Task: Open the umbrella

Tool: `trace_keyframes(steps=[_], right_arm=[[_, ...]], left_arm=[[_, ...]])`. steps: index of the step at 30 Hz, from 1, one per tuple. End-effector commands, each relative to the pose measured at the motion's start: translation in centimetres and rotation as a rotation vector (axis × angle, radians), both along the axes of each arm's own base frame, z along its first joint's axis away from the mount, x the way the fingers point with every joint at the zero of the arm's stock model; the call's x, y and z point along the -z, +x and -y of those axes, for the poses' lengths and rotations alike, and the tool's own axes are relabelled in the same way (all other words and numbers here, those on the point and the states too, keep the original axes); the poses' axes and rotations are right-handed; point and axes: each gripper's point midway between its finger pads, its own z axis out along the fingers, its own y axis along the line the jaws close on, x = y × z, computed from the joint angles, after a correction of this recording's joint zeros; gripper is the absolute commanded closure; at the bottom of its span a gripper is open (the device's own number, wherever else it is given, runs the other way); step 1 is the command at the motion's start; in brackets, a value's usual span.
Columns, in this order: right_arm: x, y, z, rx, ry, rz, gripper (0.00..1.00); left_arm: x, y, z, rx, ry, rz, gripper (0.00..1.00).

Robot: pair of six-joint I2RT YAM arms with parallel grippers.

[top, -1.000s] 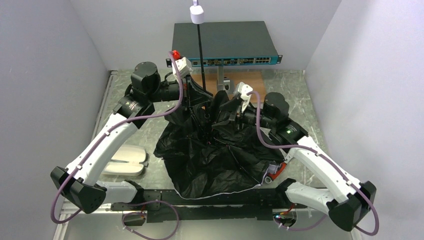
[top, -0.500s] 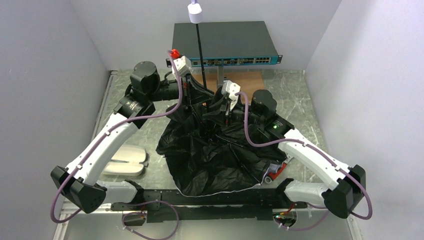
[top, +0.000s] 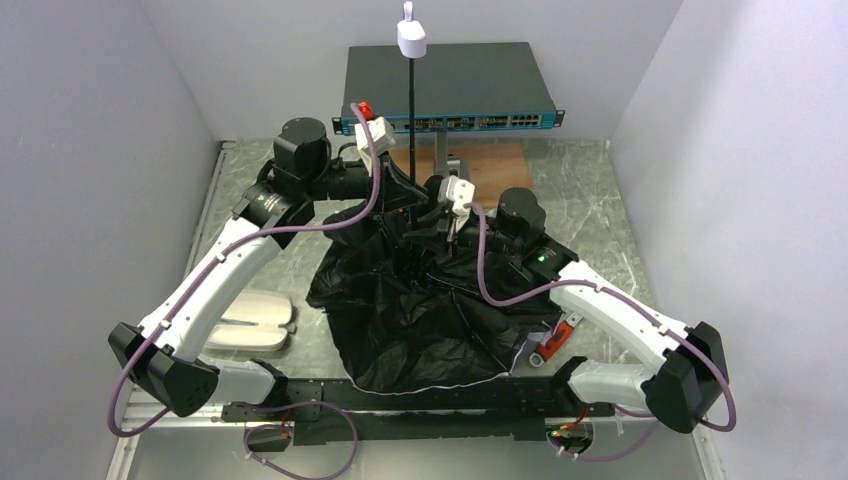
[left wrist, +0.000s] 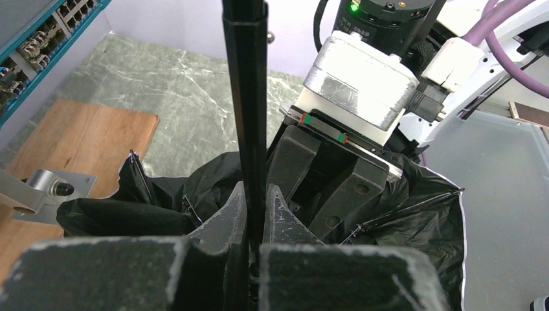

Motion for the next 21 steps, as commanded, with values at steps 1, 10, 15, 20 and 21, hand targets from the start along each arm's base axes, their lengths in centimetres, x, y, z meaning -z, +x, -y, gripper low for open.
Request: trace_keyframes(steps=[1,10,15,20,21], right_arm=[[2.2,-0.2,0.2,-0.016,-0.074,-0.040,1.00],[-4.4,0.4,-0.2,0.031,0.092,-0.052,1.00],[-5.3,0.4,-0.1,0.041,0.126,-0.080,1.00],[-5.9,0.2,0.0,0.047,0.155,-0.094,1.00],[-6.1,0.1,0.0,0.046,0.159,-0.094,1.00]], left_arm=[[-7.0,-1.9,-1.0,0.026,-0.119,0.229,1.00],[-5.7,-0.3,-1.7,-0.096,-0.142,0.233,0.30],[-5.6,0.6,-2.0,-0.149,-0.160,0.212,0.21],[-4.5,1.1,-1.6,-0.159,-0.183,0.143,0.18],[-4.1,1.4,-1.6,-0.169,-0.182,0.123,0.19]])
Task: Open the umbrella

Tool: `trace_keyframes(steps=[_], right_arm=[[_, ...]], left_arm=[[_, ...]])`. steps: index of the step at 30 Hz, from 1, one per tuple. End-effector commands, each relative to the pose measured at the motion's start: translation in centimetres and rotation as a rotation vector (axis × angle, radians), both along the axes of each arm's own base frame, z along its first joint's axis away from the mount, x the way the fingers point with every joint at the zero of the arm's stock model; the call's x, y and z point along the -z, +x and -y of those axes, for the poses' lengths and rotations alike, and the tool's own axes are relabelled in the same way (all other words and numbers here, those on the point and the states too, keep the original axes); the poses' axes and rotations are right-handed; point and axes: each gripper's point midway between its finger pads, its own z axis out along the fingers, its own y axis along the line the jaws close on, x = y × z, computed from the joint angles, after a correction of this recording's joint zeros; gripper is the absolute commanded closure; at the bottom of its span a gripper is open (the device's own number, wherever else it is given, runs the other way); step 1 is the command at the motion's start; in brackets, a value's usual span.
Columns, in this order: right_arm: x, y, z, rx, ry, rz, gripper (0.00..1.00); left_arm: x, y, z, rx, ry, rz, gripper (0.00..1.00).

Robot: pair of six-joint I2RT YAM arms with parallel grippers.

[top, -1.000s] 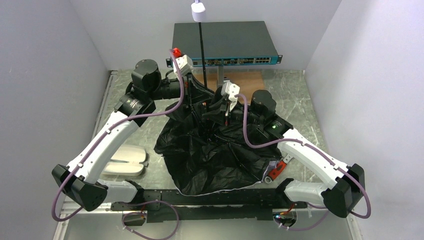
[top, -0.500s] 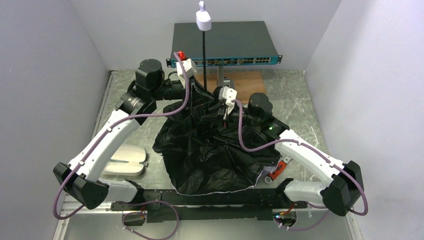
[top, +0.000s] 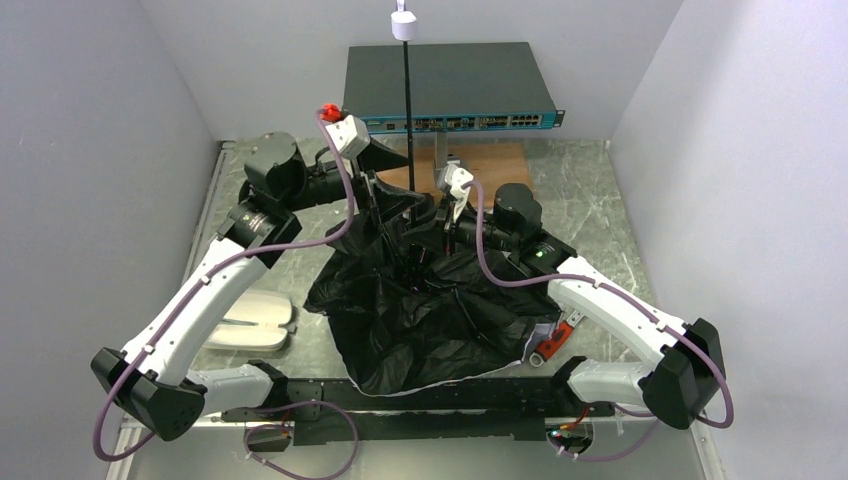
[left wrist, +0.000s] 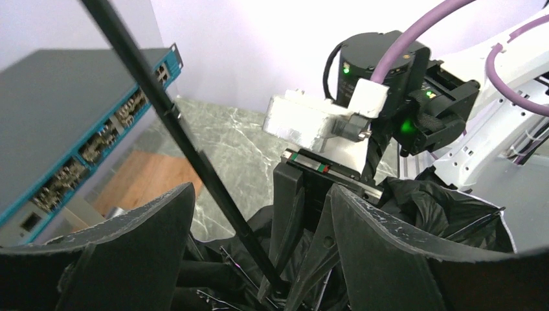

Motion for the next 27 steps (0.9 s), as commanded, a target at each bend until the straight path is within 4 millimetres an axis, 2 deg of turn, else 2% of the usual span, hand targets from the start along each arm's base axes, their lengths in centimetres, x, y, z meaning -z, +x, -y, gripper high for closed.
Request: trace_keyframes(steps=[1,4,7,14,18,22,27], right_arm=[[-6.3,-0.1,0.2,0.014,0.142,0.097,1.00],[-6.7,-0.1,0.3,0.020,0.150,0.102,1.00],[-7.0,-0.1,0.2,0.019,0.163,0.099,1.00],[-7.6,0.1,0.2,0.026,0.178,0.106,1.00],[-7.7,0.2,0.2,0.033,0.179,0.105,1.00],[-7.5,0.4,0.2,0.037,0.171,0.108,1.00],[-7.2,0.5,0.2,0.042,0.167,0.109,1.00]], left_arm=[[0.2,1.2,0.1,-0.042,-0.050,-0.057,0.19],[1.6,1.8,0.2,-0.057,-0.039,-0.089,0.20],[2.7,2.3,0.3,-0.068,-0.042,-0.132,0.26],[4.2,2.6,0.8,-0.005,-0.089,-0.281,0.59],[4.4,2.4,1.1,0.043,-0.112,-0.311,0.71],[4.5,2.5,1.2,0.045,-0.117,-0.318,0.70],[5.1,2.3,1.2,0.044,-0.121,-0.336,0.61]])
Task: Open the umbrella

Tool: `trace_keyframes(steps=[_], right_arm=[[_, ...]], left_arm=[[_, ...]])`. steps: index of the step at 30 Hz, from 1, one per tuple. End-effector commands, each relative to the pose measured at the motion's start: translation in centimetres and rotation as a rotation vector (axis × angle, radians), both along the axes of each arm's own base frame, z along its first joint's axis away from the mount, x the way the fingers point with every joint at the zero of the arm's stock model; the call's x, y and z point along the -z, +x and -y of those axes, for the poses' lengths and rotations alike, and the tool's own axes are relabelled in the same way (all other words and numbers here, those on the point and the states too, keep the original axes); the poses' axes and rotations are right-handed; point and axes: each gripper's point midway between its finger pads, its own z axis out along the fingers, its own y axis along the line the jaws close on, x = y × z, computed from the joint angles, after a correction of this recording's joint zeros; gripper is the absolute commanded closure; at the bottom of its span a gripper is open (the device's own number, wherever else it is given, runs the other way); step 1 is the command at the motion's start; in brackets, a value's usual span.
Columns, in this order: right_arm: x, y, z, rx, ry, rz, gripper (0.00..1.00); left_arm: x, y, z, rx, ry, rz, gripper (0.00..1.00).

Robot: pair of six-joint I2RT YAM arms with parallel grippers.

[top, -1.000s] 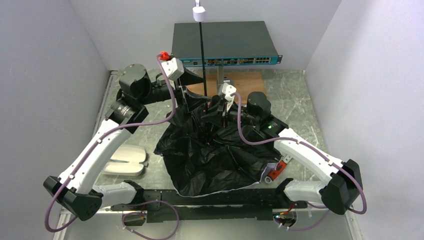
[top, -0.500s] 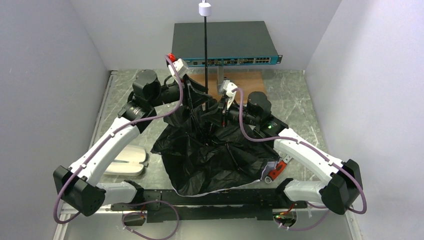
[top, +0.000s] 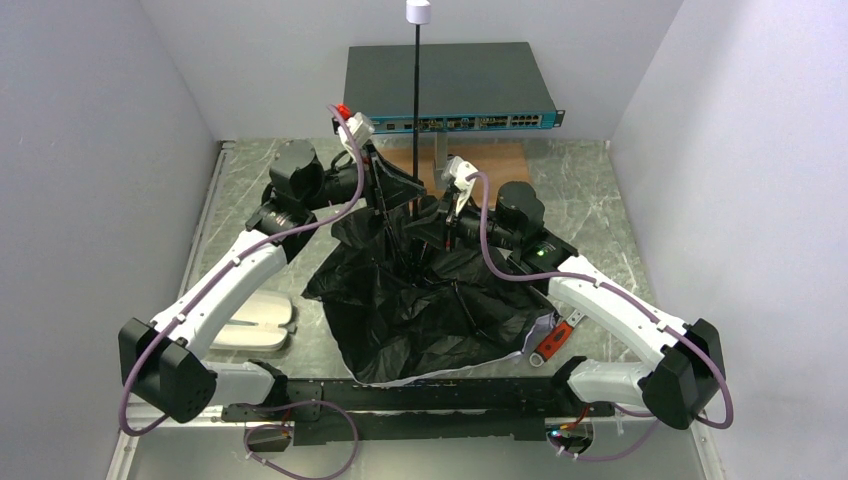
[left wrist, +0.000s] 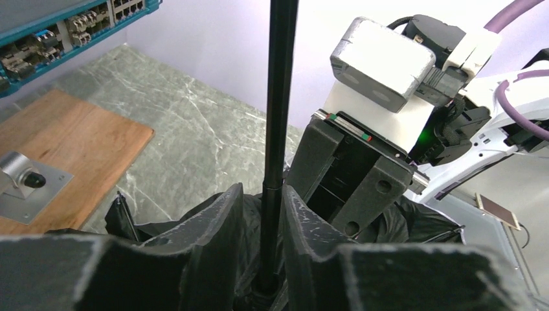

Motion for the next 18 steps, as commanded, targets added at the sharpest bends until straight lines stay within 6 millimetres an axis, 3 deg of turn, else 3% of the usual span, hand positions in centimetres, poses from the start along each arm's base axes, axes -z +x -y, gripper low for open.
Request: trace_keyframes(steps=[1,6,9,11,12,13,14,15,18], right_arm=[[-6.3,-0.2,0.1,-0.004,0.125,0.156,1.00],[-6.4,-0.2,-0.1,-0.010,0.128,0.152,1.00],[-6.3,-0.2,-0.1,-0.012,0.118,0.151,1.00],[-5.9,-0.1,0.1,-0.004,0.102,0.136,0.96],[-5.4,0.0,0.3,0.005,0.083,0.118,0.78],[-5.2,0.2,0.6,0.020,0.066,0.102,0.50],[-4.9,0.5,1.2,0.042,0.050,0.080,0.28],[-4.6,0.8,1.9,0.065,0.032,0.048,0.17],[-3.8,1.5,4.5,0.113,-0.033,-0.018,0.01]], left_arm=[[-0.2,-0.4,0.0,0.013,-0.031,-0.003,0.61],[1.0,0.1,-0.1,-0.011,-0.021,-0.044,0.69],[0.6,-0.3,0.1,0.017,-0.032,-0.027,0.99],[-0.5,-0.5,0.0,0.028,-0.028,0.015,1.00],[-1.0,-0.5,-0.3,0.022,-0.013,0.041,1.00],[-1.5,-0.2,-0.8,0.003,0.008,0.083,1.00],[-2.0,0.3,-1.5,-0.026,0.038,0.128,1.00],[-2.4,1.2,-2.6,-0.086,0.083,0.177,1.00],[-1.8,4.5,-7.5,-0.301,0.193,0.226,1.00]])
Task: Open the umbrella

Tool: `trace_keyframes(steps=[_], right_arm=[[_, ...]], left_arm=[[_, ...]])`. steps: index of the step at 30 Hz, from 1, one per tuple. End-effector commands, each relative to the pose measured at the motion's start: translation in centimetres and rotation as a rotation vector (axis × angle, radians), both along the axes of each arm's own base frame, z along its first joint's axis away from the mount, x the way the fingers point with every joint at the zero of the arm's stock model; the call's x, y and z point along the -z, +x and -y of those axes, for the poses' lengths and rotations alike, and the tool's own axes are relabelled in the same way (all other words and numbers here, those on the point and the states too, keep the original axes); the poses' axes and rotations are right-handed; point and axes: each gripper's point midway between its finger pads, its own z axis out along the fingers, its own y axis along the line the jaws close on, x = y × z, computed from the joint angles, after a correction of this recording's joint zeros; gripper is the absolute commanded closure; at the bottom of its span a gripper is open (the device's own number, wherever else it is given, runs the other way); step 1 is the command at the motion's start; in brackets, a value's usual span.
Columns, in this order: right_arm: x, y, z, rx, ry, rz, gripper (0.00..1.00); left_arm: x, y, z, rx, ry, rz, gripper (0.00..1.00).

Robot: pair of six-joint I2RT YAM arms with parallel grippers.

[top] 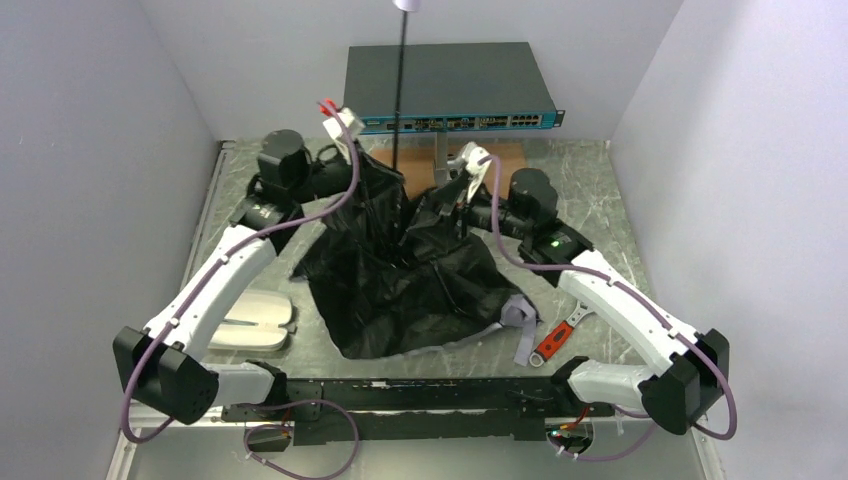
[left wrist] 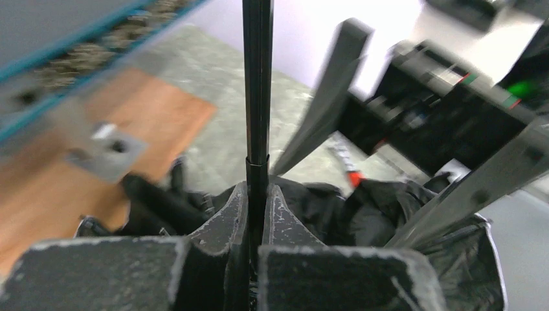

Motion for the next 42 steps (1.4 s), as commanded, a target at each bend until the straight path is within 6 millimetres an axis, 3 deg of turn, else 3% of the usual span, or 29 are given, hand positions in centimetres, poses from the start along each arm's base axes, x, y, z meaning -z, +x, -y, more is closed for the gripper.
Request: trace_keyframes(steps=[1,3,4,6,7,8,9,10,11,15,17,19,21,22,23,25,26,27,31,36,38,42], right_arm=[[-3.1,0.9,4.3,0.100,-0.020,-0.007,0.00],[-3.5,1.2,6.3,0.155,-0.013,-0.037,0.00],[-3.8,1.5,7.1,0.198,-0.003,-0.057,0.00],[-3.9,2.0,8.1,0.278,-0.003,-0.108,0.00],[-3.8,2.0,8.5,0.307,-0.012,-0.140,0.00],[-3.7,2.2,8.9,0.337,-0.021,-0.167,0.00],[-3.3,1.9,9.2,0.348,-0.041,-0.194,0.00],[-3.2,1.7,9.5,0.351,-0.064,-0.193,0.00],[-3.2,1.4,9.7,0.343,-0.087,-0.177,0.00],[-3.5,1.0,11.4,0.385,-0.133,-0.096,0.00],[-3.7,0.9,11.8,0.407,-0.120,-0.088,0.00],[-3.6,0.9,11.8,0.403,-0.114,-0.088,0.00],[-3.2,0.6,11.4,0.372,-0.123,-0.086,0.00],[-3.1,0.6,11.2,0.362,-0.126,-0.085,0.00],[-3.1,0.7,11.1,0.359,-0.125,-0.093,0.00],[-3.2,0.0,10.9,0.309,-0.154,-0.078,0.00],[-3.5,-0.6,10.6,0.260,-0.167,-0.046,0.00],[-3.9,-1.2,10.2,0.210,-0.168,-0.014,0.00],[-6.7,-2.4,8.6,0.092,-0.073,0.121,0.01],[-10.9,-0.5,6.8,0.104,0.050,0.172,0.03],[-12.8,-0.4,4.8,0.059,0.107,0.154,0.05],[-14.4,-0.4,1.8,0.016,0.148,0.176,0.07]], left_arm=[[-3.0,3.4,-7.2,-0.250,0.112,0.238,1.00],[-2.7,3.4,-8.2,-0.254,0.154,0.299,1.00],[-2.5,2.5,-7.6,-0.221,0.165,0.321,1.00],[-2.0,-0.3,-4.7,-0.132,0.142,0.320,1.00],[-1.5,-3.6,-1.6,-0.001,0.122,0.330,1.00],[-1.2,-6.2,0.2,0.080,0.130,0.353,1.00],[-1.1,-7.4,0.8,0.107,0.140,0.375,1.00],[-1.1,-7.4,0.5,0.094,0.137,0.376,1.00],[-1.2,-6.0,-0.9,0.030,0.145,0.375,1.00],[-2.7,3.8,-12.1,-0.340,0.189,0.369,1.00],[-3.5,4.9,-13.4,-0.372,0.222,0.408,1.00],[-3.8,2.1,-8.9,-0.225,0.173,0.421,1.00],[-3.1,-3.4,-3.2,-0.021,0.157,0.423,1.00],[-2.8,-5.5,-2.1,0.039,0.153,0.435,1.00],[-2.7,-5.4,-2.6,-0.003,0.156,0.434,1.00],[-3.5,-1.4,-6.8,-0.188,0.124,0.446,1.00],[-4.0,0.2,-9.2,-0.230,0.072,0.370,1.00],[-4.6,0.2,-9.2,-0.188,0.046,0.329,1.00],[-5.5,-1.1,-6.9,-0.067,-0.019,0.331,1.00],[-4.5,-2.9,-4.4,0.013,0.001,0.392,1.00],[-4.4,-3.1,-4.0,0.029,-0.043,0.340,1.00],[-3.7,-3.8,-2.4,0.083,-0.069,0.283,1.00]])
